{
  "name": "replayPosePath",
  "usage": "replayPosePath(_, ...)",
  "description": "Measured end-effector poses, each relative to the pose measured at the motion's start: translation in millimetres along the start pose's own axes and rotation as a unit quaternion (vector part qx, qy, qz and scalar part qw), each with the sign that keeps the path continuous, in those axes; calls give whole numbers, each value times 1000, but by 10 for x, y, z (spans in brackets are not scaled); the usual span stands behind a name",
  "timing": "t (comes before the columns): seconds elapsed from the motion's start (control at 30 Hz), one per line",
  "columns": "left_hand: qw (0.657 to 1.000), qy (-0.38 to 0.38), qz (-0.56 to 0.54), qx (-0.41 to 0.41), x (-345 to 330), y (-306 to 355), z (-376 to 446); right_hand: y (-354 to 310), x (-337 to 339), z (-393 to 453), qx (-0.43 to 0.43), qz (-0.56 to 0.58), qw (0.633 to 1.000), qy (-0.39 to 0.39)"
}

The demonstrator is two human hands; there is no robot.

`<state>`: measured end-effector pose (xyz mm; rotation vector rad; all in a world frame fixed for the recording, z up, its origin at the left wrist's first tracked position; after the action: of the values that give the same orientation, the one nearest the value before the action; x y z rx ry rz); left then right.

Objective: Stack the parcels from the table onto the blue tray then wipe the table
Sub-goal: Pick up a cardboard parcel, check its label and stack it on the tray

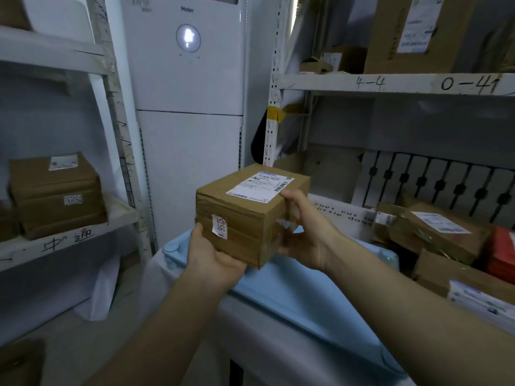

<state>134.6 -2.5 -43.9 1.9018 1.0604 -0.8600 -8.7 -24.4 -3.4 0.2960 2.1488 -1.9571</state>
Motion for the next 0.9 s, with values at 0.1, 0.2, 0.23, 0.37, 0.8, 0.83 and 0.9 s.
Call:
replayPosePath(0.1, 999, 48, 8, -5, 27, 103, 129, 117, -33, 240, -16, -11, 1000, 7)
replayPosePath(0.2, 998, 65, 18, -10, 30, 150, 270, 195, -69, 463, -24, -18, 999, 15)
replayPosePath(0.23, 997, 71, 20, -9, 43, 169, 338, 220, -82, 530, -27, -21, 999, 15)
replayPosePath(0.37, 996, 80, 28, -10, 100, 240, 563, 309, -124, 729, -34, -39, 999, 13)
replayPosePath(0.8, 964, 200, 153, -90, 218, 484, 638, 363, -69, 685, 7, -130, 991, -34)
replayPosePath(0.83, 961, 200, 166, -92, 186, 488, 612, 369, -41, 664, 2, -136, 990, -33)
replayPosePath(0.9, 966, 179, 169, -78, 86, 461, 535, 367, 18, 629, -1, -147, 989, -22)
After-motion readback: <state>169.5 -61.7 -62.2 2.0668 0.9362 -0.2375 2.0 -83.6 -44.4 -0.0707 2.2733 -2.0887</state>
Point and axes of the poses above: each hand's wrist, its own z-axis towards the middle knuckle, its own x-axis out of the back of the hand, y = z × x, the point moved 4 cm from there along z, towards the middle knuckle, and after that the axes turned 11 degrees about x, right-handed, at the moved point
